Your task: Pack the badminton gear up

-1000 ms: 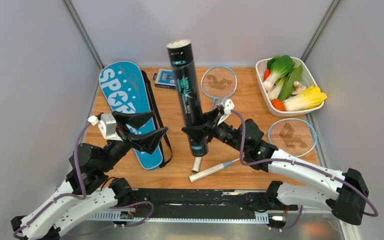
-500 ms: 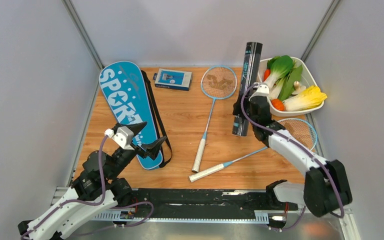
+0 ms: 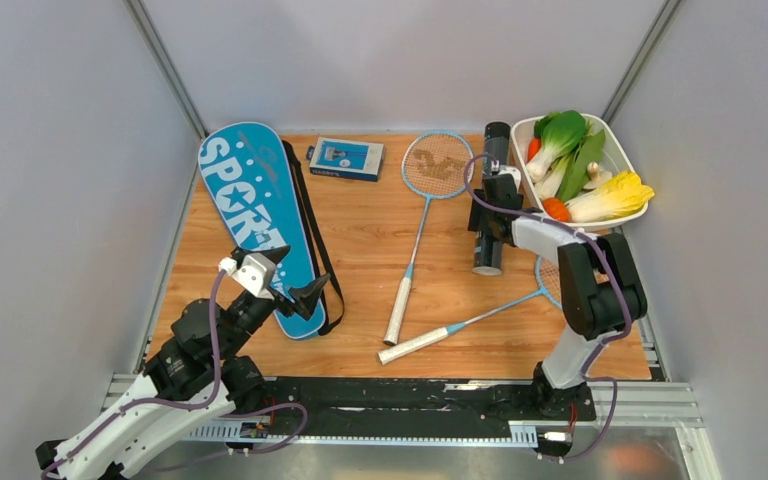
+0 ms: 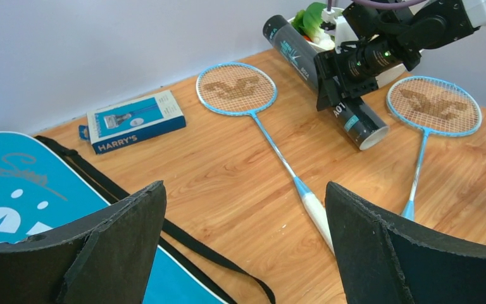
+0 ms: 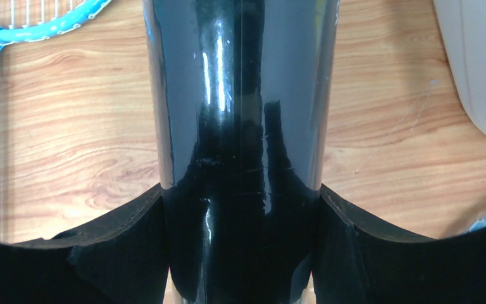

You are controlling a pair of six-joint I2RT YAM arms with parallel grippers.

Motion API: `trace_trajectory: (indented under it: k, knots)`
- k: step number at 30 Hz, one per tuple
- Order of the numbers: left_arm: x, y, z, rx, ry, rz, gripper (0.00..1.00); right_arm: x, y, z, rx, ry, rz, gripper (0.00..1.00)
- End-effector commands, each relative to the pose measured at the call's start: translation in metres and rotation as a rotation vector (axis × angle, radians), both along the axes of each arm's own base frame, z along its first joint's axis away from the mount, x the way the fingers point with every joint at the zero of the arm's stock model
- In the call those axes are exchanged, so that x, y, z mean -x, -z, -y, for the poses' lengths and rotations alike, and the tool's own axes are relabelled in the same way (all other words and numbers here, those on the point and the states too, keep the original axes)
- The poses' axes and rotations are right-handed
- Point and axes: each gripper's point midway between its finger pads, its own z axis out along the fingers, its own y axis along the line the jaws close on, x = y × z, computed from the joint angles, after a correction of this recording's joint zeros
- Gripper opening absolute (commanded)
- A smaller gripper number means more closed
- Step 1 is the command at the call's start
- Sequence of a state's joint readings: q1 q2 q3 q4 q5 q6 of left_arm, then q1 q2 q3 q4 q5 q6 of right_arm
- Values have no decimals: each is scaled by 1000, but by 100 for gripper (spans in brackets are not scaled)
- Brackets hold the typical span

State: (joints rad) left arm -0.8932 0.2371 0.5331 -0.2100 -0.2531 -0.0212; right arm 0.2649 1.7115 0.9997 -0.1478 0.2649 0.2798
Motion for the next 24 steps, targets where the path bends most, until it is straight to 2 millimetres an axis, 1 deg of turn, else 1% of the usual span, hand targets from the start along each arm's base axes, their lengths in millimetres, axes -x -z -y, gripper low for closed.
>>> trace_trajectory:
  k: [1,4,7,11,13,14,15,16,18,19,20,21,24]
  knots:
    - [-4,-8,-7,-3,-38,16,100,-25,-4,2,6,6,30,44]
    - [-5,-6,-8,-8,-51,14,100,-26,5,2,1,15,10,49]
    - [-7,-6,-11,-6,-66,12,100,-27,8,1,-3,14,0,54]
    - [-14,-2,-18,11,-137,-39,100,-26,3,4,10,30,-3,63]
    - [-17,-1,-20,13,-163,-69,100,-25,-4,4,8,25,-4,69]
    - [-20,5,-19,-10,-176,-95,100,-24,-8,4,4,26,-4,73]
    - [-22,1,-22,7,-208,-109,100,-22,-13,3,-2,27,-2,76]
    - [-26,8,-22,-25,-228,-139,100,-21,-21,4,-9,31,10,79]
    - [-32,13,-24,-43,-279,-191,100,-18,-32,2,-28,32,25,84]
    - [-36,14,-22,-61,-297,-212,100,-16,-37,0,-40,27,31,86]
    - [-37,20,-21,-74,-304,-240,100,-14,-44,-2,-54,21,40,87]
    - [-40,22,-17,-91,-308,-264,100,-12,-50,-5,-69,10,46,88]
    - [-43,29,-7,-87,-319,-348,100,-2,-72,-15,-115,-23,79,89]
